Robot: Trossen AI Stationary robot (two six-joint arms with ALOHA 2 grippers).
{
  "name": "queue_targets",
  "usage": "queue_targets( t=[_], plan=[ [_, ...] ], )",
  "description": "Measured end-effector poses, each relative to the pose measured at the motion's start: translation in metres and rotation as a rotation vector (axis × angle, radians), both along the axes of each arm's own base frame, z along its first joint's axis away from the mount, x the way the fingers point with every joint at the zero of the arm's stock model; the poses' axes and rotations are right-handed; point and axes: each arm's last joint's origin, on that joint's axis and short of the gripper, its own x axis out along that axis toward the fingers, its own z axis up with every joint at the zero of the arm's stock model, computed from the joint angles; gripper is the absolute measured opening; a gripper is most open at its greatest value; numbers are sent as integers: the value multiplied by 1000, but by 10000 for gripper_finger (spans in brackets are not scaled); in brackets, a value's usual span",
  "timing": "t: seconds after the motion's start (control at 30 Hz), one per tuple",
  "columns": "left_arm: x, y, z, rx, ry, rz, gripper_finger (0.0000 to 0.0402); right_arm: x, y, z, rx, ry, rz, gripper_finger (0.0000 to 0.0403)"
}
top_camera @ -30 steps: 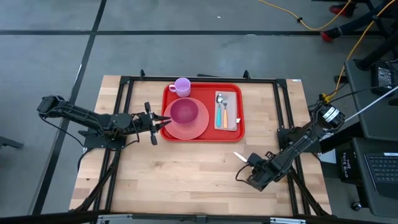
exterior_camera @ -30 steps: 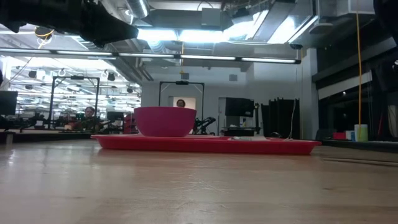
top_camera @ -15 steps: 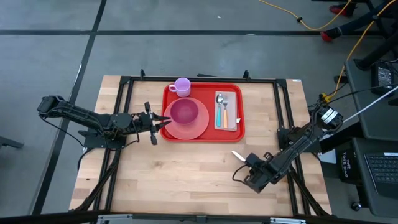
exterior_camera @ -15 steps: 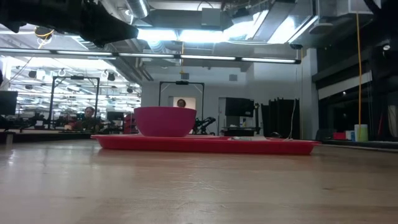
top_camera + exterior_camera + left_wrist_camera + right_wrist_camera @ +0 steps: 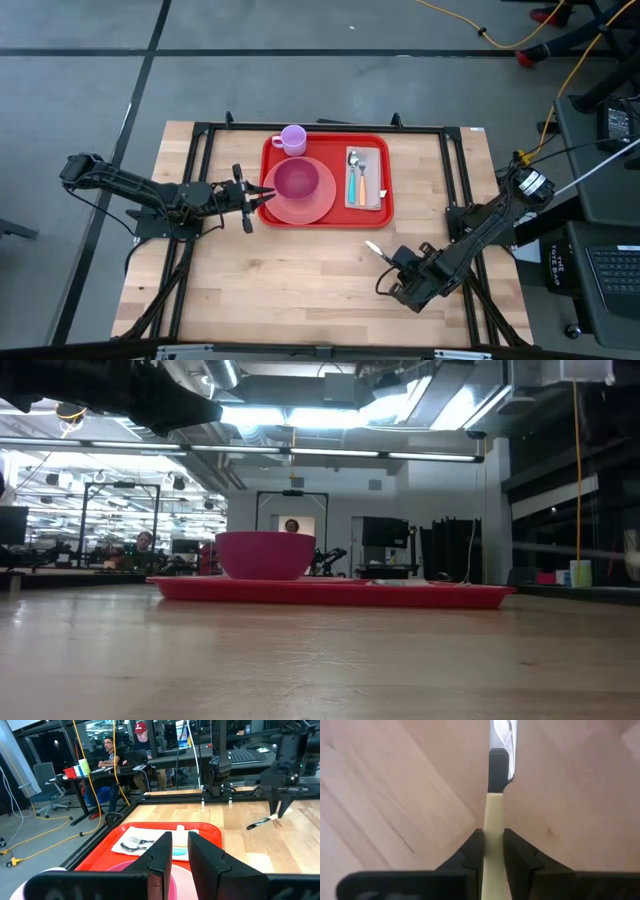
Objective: Set up tray
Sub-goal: Put the yellow knife beside the orange fork on the brown napkin
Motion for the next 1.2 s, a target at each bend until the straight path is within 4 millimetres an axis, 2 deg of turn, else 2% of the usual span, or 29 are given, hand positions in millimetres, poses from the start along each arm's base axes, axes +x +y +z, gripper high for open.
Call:
queue_targets(
  t=[0.47, 0.87, 1.2],
  plan=[
    [0, 0, 0, 0, 0, 0, 54, -8, -19, 44, -156, -273, 58, 56],
    [0, 0, 0, 0, 0, 0, 54, -8, -21, 52, -220, -368, 65, 56],
    [0, 0, 0, -2, -1, 0, 54, -1, -26, 56, -313, -477, -2, 56]
  ],
)
